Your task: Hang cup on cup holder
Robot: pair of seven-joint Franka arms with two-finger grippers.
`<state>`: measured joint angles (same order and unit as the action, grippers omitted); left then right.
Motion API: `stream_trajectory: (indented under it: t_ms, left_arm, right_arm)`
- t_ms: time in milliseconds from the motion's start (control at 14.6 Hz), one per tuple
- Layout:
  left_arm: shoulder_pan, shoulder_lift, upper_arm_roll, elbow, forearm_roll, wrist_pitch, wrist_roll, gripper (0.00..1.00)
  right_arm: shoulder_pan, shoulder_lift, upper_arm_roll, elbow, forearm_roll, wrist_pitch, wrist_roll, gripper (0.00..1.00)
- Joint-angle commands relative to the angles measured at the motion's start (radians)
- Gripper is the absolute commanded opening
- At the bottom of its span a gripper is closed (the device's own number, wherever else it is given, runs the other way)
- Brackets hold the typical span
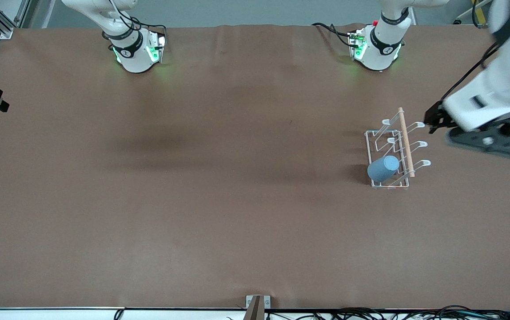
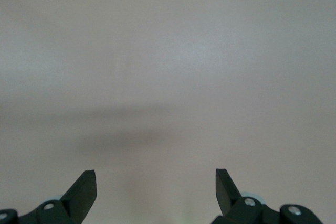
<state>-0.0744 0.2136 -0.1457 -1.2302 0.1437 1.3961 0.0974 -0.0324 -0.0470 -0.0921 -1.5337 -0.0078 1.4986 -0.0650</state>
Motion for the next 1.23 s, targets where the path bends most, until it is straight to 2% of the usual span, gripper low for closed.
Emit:
stream_trajectory:
  t_ms: [0,343,686,891,1166]
  left_arm:
    - [0.07,-0.083,-0.002,-0.07,-0.075,0.011,-0.051,1.0]
    - [0.076,-0.29,0.005,-0.336,-0.079,0.078,-0.123,1.0]
    - [0.062,-0.398,0.011,-0.477,-0.078,0.132,-0.123,1.0]
    - [0.076,-0.382,0.009,-0.451,-0.082,0.129,-0.12,1.0]
    - [0.097,-0.31,0.008,-0.368,-0.113,0.124,-0.122,1.0]
  right_arm:
    - [0.014,-0.007,-0.006,0.006,-0.032,-0.012,0.001,1.0]
    - [0.005,-0.01,0.009,-0.003,-0.032,-0.044,-0.007,1.0]
    - [-0.001,-0.01,0.025,-0.005,-0.032,-0.046,-0.006,1.0]
    - [0.0,-0.005,0.025,0.003,-0.032,-0.037,0.001,1.0]
    - [-0.003,-0.002,0.025,0.003,-0.032,-0.037,0.002,1.0]
